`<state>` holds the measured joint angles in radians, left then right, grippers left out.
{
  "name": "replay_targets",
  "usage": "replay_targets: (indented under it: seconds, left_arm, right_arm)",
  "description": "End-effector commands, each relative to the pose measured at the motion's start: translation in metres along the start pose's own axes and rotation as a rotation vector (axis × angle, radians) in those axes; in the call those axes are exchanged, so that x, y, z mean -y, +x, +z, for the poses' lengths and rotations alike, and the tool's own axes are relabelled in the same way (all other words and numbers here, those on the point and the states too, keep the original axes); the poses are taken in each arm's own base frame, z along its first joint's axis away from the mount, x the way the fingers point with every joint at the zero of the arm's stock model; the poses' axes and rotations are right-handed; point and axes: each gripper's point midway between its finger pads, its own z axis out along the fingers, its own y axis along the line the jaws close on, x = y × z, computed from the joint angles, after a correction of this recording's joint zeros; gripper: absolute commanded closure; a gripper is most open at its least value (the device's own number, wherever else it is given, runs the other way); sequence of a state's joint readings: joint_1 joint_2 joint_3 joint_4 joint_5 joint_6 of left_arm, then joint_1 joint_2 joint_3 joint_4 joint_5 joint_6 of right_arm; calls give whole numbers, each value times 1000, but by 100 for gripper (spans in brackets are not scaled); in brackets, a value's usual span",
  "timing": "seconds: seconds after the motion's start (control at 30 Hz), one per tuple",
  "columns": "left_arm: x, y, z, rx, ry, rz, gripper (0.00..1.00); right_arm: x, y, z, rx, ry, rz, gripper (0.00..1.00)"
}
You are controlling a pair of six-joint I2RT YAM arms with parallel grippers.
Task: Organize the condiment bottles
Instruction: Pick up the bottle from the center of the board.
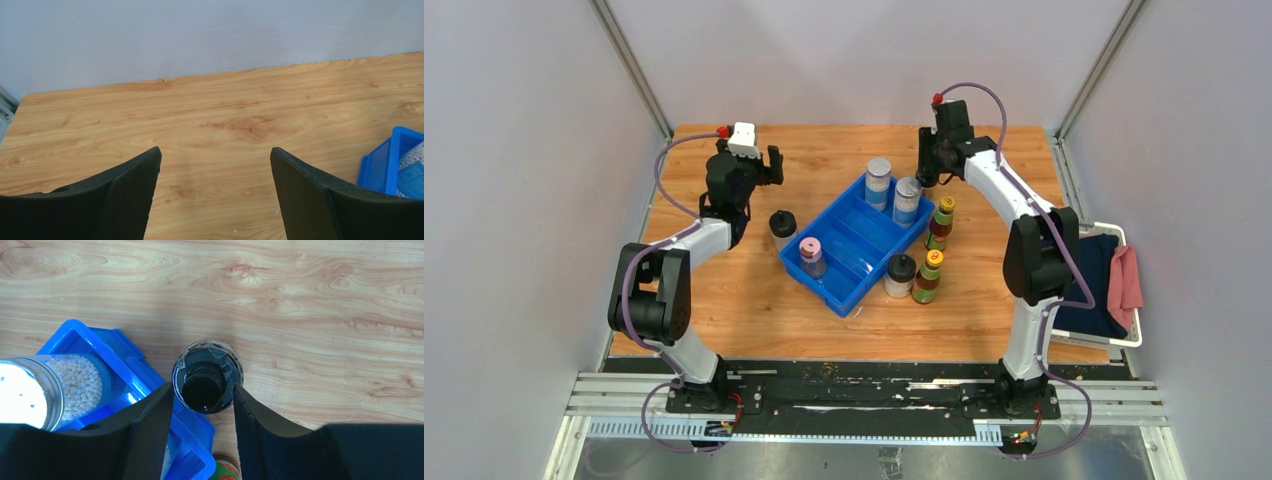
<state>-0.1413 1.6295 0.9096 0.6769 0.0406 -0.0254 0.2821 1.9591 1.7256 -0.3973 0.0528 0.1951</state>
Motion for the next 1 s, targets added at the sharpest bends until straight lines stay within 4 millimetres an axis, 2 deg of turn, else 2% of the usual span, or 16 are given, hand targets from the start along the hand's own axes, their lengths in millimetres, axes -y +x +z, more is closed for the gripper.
replay_targets:
  seconds: [0.0, 0.9, 0.97]
  left_arm:
    - [3, 2, -1, 7, 3, 4, 13]
    - [5, 5, 1, 2, 5, 9, 13]
    - [5, 5, 1, 3, 6, 7, 13]
  right_arm:
    - [6, 3, 6, -28, 5, 14, 50]
    - [5, 7, 15, -44, -10, 1, 66]
    - [5, 7, 16, -43, -6, 2, 69]
